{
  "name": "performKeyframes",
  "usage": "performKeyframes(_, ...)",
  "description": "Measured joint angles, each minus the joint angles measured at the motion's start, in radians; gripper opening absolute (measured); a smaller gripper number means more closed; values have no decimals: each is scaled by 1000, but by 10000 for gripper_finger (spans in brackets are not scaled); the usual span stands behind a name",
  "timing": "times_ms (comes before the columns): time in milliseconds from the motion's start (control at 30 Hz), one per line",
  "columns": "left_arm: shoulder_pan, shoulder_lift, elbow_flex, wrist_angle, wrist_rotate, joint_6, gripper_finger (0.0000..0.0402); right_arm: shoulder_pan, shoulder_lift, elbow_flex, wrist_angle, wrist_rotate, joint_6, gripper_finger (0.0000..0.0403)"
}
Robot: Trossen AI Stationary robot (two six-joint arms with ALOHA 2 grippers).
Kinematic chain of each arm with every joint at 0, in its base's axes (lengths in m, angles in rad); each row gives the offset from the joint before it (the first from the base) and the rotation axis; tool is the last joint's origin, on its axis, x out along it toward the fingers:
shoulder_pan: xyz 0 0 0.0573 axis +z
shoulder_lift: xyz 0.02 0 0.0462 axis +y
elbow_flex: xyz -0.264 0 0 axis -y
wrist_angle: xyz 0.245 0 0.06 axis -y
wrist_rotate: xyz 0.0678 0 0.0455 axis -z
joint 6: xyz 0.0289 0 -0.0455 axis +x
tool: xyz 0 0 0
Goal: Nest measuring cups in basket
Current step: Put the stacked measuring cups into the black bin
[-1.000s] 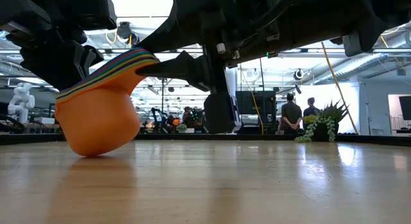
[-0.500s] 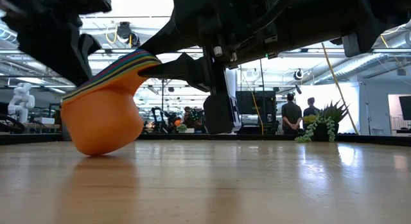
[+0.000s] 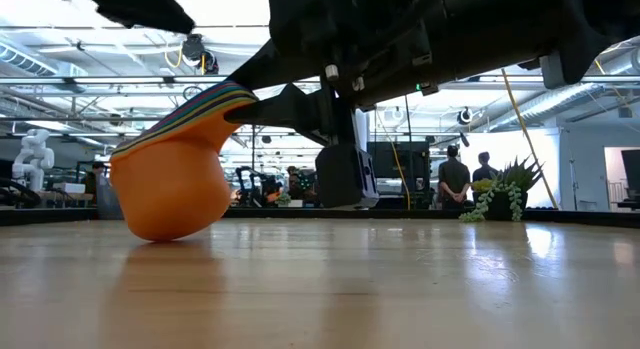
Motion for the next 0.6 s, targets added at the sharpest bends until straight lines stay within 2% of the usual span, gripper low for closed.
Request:
performKeyframes(167, -27, 95, 0, 101, -148, 89, 245, 0, 1, 0, 0, 0, 24, 72)
performKeyframes(300, -23, 190, 0, 113, -212, 69, 315, 0, 1, 0, 1, 19, 31, 72)
performKeyframes(433, -23, 273, 0, 158, -244, 55, 332, 0, 2, 0, 0, 40, 51, 72)
performKeyframes(600, -18, 331, 0, 200, -294, 57, 304, -2, 2, -1, 0, 46, 68, 72)
